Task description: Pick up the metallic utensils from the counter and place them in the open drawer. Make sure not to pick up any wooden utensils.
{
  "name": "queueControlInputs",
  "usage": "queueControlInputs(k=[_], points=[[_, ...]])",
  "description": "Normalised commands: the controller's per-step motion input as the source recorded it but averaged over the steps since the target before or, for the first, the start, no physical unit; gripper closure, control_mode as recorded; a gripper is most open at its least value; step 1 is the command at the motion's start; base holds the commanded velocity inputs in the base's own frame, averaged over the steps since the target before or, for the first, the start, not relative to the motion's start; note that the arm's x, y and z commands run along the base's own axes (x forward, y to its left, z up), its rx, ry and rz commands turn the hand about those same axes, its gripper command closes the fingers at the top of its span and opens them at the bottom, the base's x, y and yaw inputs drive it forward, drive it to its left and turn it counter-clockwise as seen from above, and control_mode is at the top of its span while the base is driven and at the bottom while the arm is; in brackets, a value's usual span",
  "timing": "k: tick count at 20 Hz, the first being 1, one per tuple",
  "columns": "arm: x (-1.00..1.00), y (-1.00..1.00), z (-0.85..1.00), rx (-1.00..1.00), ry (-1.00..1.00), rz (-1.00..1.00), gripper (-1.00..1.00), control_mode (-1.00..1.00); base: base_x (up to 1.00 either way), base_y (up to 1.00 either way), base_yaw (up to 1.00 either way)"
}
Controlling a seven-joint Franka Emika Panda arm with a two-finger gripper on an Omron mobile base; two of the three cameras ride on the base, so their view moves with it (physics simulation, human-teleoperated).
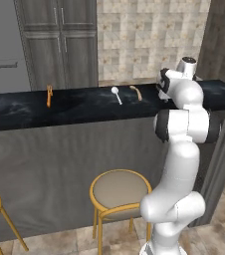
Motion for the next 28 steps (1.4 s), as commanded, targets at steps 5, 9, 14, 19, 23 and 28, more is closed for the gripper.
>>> queueControlInputs(k=[5, 9, 14, 19, 23, 28], points=[[0.46, -0.03, -0.11, 0.00, 0.00, 0.06, -1.00, -1.00, 0.00, 0.00, 0.00], [0.26, -0.12, -0.22, 0.00, 0.00, 0.04, -1.00, -1.00, 0.00, 0.00, 0.00], [-0.15, -0.22, -0.54, 0.01, 0.01, 0.00, -1.00, -1.00, 0.00, 0.00, 0.00], [-0.72, 0.07, -1.00, 0.00, 0.01, 0.00, 1.00, -1.00, 0.00, 0.00, 0.00], [-0.38, 0.24, -1.00, 0.00, 0.00, 0.00, 1.00, -1.00, 0.00, 0.00, 0.00], [-0.59, 0.08, -1.00, 0.00, -0.01, 0.00, 1.00, -1.00, 0.00, 0.00, 0.00]])
